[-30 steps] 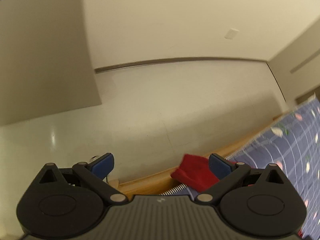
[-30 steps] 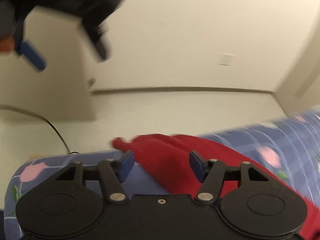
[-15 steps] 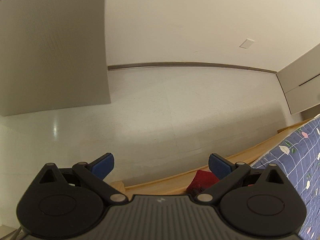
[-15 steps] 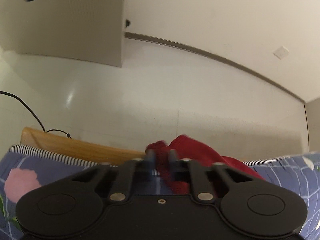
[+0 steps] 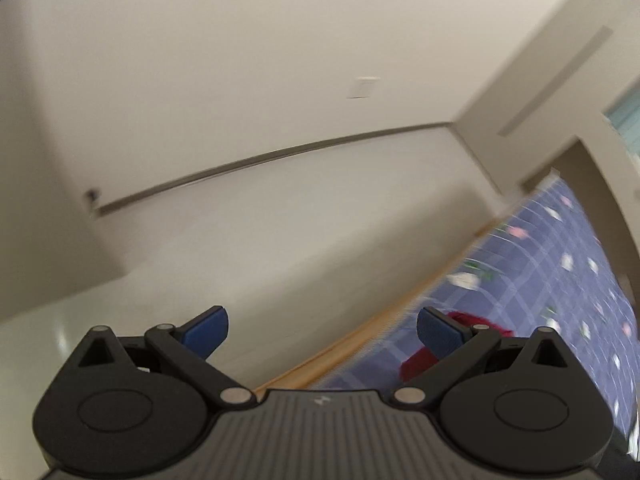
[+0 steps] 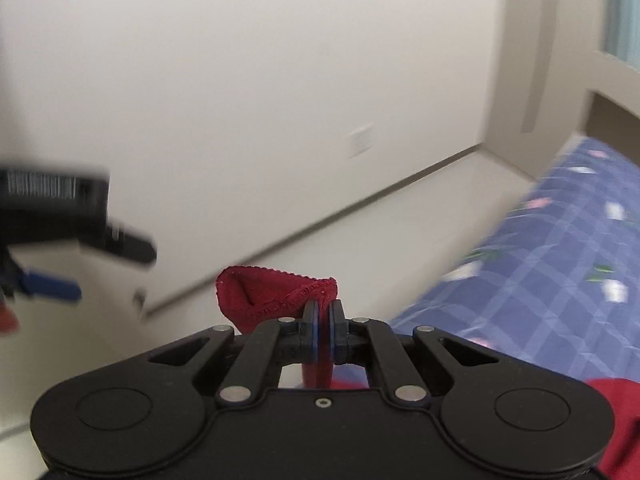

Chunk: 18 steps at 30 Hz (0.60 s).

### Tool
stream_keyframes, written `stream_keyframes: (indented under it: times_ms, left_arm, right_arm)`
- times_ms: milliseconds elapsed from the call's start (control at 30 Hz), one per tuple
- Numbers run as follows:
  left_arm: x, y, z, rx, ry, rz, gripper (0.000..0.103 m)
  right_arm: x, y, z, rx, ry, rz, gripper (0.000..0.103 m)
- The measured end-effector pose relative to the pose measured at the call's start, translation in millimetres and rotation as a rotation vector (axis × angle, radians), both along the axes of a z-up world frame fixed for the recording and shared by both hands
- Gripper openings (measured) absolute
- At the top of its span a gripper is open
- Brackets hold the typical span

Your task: Fold small clothes

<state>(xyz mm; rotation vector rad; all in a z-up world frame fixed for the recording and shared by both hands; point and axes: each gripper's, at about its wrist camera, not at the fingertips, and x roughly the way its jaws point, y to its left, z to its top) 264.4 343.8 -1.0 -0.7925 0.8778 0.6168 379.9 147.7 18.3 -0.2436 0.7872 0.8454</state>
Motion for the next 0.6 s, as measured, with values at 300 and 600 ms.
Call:
stream_keyframes:
  times_ms: [300, 600]
  left_arm:
    - [97, -103, 38, 0.074, -0.108, -0.346, 0.102]
    - [140, -215, 24, 0.108, -0.092, -0.608, 0.102]
  right_arm:
    - [46, -160, 61, 0.142, -0.064, -0.382, 0.004]
    - [40, -325, 39, 0.161, -0.078, -0.706, 0.004]
